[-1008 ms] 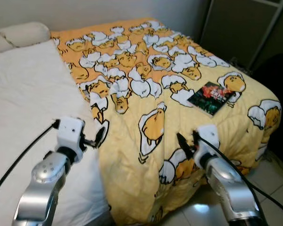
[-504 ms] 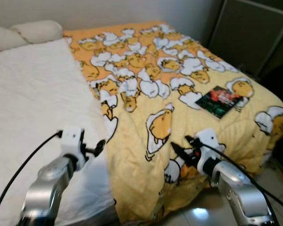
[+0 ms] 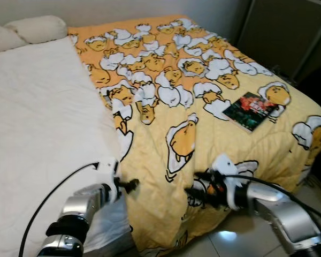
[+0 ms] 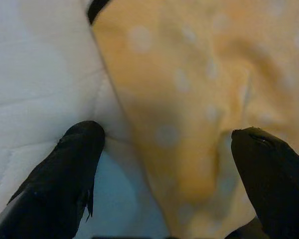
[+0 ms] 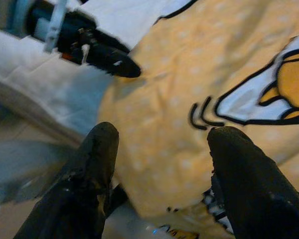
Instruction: Clean up the room
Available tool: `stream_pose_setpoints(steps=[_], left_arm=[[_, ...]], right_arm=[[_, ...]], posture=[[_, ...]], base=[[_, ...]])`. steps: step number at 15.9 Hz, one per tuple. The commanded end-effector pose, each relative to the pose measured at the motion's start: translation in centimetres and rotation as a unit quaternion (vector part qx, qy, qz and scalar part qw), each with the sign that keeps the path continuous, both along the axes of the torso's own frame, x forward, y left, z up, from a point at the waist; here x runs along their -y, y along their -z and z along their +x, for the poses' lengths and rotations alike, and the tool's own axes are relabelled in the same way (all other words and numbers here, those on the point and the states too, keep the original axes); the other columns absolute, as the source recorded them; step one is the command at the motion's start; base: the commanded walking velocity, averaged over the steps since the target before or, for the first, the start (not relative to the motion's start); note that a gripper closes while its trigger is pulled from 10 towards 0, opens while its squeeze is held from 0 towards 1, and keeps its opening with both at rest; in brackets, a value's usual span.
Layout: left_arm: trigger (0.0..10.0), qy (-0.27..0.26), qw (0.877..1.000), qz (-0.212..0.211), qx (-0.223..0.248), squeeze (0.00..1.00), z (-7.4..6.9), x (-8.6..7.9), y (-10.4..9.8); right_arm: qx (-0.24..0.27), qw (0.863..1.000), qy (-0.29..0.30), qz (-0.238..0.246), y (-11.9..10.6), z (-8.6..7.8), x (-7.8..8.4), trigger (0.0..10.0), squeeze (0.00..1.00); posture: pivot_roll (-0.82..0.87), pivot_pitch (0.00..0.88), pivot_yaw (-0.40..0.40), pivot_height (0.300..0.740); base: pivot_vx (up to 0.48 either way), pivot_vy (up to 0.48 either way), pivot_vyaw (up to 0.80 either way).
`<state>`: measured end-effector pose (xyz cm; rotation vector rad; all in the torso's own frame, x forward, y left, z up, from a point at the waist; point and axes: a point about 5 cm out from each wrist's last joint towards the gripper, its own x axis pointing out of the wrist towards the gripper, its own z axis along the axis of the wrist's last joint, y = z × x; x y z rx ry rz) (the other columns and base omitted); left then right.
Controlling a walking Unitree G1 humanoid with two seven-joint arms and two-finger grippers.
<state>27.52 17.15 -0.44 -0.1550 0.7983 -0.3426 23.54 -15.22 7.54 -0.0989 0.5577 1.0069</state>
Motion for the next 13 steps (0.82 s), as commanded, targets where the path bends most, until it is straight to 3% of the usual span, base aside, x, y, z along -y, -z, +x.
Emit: stream_pose_setpoints(steps=[1, 3, 4, 5, 13], left_arm=[[10.0, 0.028, 1.000, 0.003, 0.005, 0.00, 0.1, 0.7, 0.2], [10.0, 0.021, 1.000, -0.013, 0.003, 0.00, 0.1, 1.0, 0.8], [4.1, 0.019, 1.000, -0.013, 0.001, 0.00, 0.0, 1.0, 0.9], [0.0, 0.017, 1.000, -0.023, 0.002, 0.00, 0.0, 1.1, 1.0], [0.0, 0.049, 0.996, -0.071, -0.005, 0.00, -1.0, 1.7, 1.8]], right_arm=[[-0.003, 1.000, -0.022, 0.012, -0.6, -0.2, -0.4, 10.0, 0.00], [-0.014, 0.999, -0.037, 0.009, -0.6, -0.6, -0.1, 10.0, 0.00], [-0.020, 0.999, -0.045, 0.010, -0.6, -0.8, 0.0, 10.0, 0.00], [-0.027, 0.998, -0.051, 0.014, -0.7, -1.0, 0.0, 10.0, 0.00], [-0.034, 0.998, -0.057, 0.009, -0.8, -1.0, 0.5, 10.0, 0.00]], posture=[[-0.14, 0.000, -0.004, 0.740], [-0.14, 0.000, -0.012, 0.740], [-0.14, 0.000, -0.013, 0.740], [-0.14, 0.000, -0.014, 0.740], [-0.15, 0.000, 0.005, 0.740]], base=[[0.000, 0.000, 0.00], [0.000, 0.000, 0.00], [0.000, 0.000, 0.00], [0.000, 0.000, 0.00], [0.000, 0.000, 0.00]])
